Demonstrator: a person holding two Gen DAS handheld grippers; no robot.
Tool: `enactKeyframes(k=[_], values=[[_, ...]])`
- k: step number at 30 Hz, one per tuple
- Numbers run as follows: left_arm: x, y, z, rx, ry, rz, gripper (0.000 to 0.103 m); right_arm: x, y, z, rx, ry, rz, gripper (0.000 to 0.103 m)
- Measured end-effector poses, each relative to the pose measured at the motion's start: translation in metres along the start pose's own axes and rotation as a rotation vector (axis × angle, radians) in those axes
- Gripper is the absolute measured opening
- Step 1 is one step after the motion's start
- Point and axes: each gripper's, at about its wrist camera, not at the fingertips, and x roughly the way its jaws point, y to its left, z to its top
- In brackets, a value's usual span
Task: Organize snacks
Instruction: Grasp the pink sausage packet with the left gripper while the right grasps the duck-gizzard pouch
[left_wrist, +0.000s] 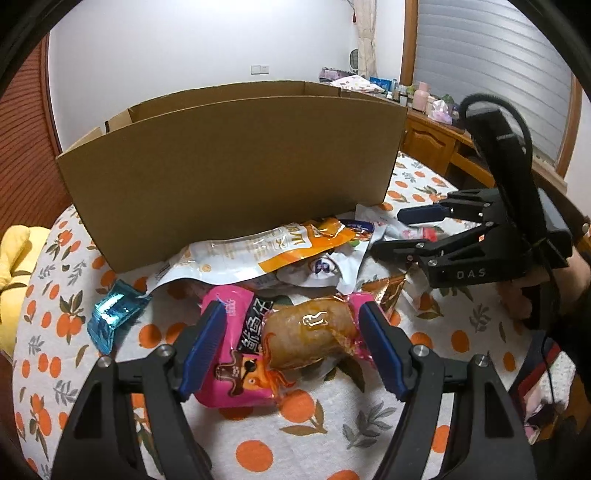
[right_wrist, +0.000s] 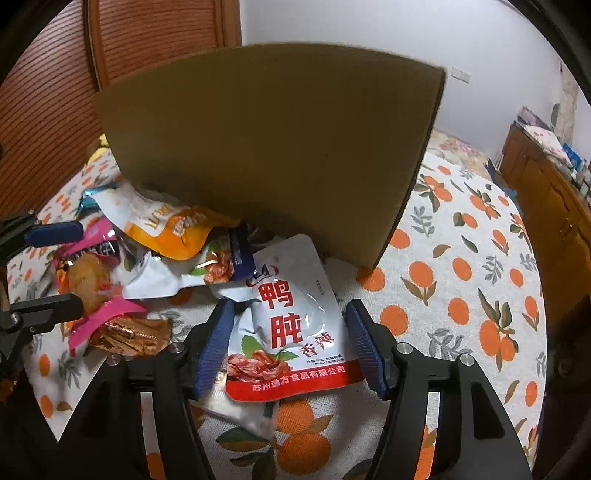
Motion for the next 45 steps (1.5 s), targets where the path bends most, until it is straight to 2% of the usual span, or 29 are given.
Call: enactKeyframes(k=[9,14,17,22,25,26,28,29,30,45], values=[[0.012,0.001,0.001,-0.022,0.006,0.031,0.088,0.001,0.001,0.000,0.006,-0.001,0.001,0.066],[0.020,0.010,0.002,-0.066,0.027,-0.005,0.094,0.001,0.002,0.001,0.007,0.000,0.002,0.066],[0.031,0.017,-0.001,-0.114,0.094,-0.073,0.095,0.002,0.001,0.001,0.008,0.000,0.004,0.066],[0.032,0.013,-0.001,-0.103,0.092,-0.065,0.095,0.001,0.001,0.001,0.009,-0.001,0.005,0.067],[0.029,0.010,0.000,-0.101,0.083,-0.099,0.083,0.001,0.001,0.001,0.009,-0.001,0.005,0.067],[0.028,0.008,-0.001,-0.097,0.080,-0.113,0.074,0.001,0.001,0.001,0.009,-0.001,0.005,0.067],[0.025,0.004,-0.003,-0.092,0.075,-0.128,0.067,0.001,0.001,0.001,0.009,0.000,0.005,0.067],[0.022,0.003,-0.004,-0.091,0.068,-0.138,0.056,0.001,0.001,0.001,0.008,-0.001,0.005,0.067],[0.020,0.001,-0.005,-0.089,0.064,-0.147,0.053,0.001,0.001,0.001,0.009,0.000,0.005,0.067],[0.000,0.006,-0.014,-0.111,0.014,-0.134,0.052,0.001,0.001,0.001,0.009,0.001,0.005,0.067]])
